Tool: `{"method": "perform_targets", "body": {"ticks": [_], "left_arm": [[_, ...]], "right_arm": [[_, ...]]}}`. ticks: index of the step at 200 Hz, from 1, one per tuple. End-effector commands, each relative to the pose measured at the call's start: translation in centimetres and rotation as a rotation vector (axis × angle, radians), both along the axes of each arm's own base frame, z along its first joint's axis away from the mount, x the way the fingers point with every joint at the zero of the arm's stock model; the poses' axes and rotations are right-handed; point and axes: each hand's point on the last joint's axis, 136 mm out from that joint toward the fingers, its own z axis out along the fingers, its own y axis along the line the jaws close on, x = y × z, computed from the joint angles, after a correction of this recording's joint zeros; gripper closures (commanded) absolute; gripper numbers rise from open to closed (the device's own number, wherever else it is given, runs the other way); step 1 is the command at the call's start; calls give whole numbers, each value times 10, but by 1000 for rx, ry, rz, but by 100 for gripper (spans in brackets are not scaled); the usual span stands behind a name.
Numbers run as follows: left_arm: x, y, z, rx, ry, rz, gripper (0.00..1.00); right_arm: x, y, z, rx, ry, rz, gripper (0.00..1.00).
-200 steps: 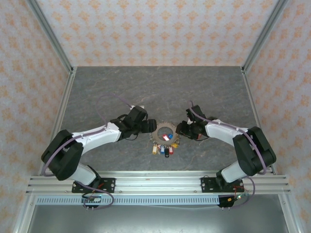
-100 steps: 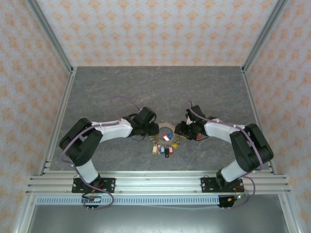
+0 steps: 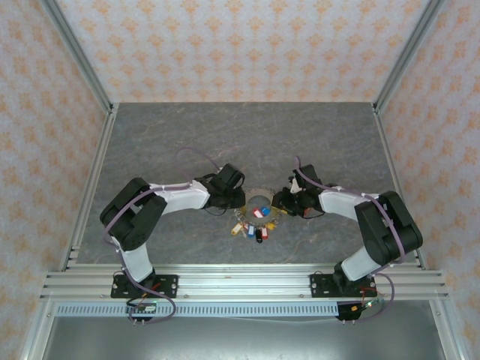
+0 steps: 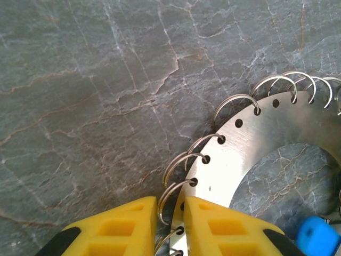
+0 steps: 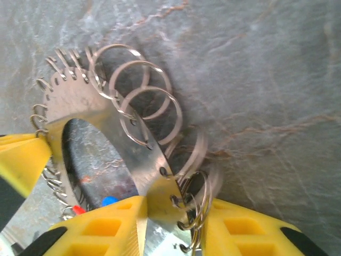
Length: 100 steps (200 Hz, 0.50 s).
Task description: Put the keys on the keyring
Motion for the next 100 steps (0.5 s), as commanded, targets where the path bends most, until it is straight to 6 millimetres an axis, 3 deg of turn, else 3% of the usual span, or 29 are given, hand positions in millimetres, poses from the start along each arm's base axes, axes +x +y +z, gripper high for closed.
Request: {"method": "perform_targets", "body": {"ticks": [1, 64, 90, 100], "left_arm": [[-12, 9, -17, 60, 53, -8, 79], [-4, 13, 4, 56, -1, 19, 74], [-1, 18, 18, 56, -37, 40, 65], [0, 22, 25, 59, -57, 53, 56]], "right_arm": [[4, 14, 4, 61, -59, 53, 71], [3, 7, 12, 79, -100, 23, 89], [3, 5, 21, 89, -126, 7, 96], [4, 6, 26, 105, -140, 2, 97]]}}
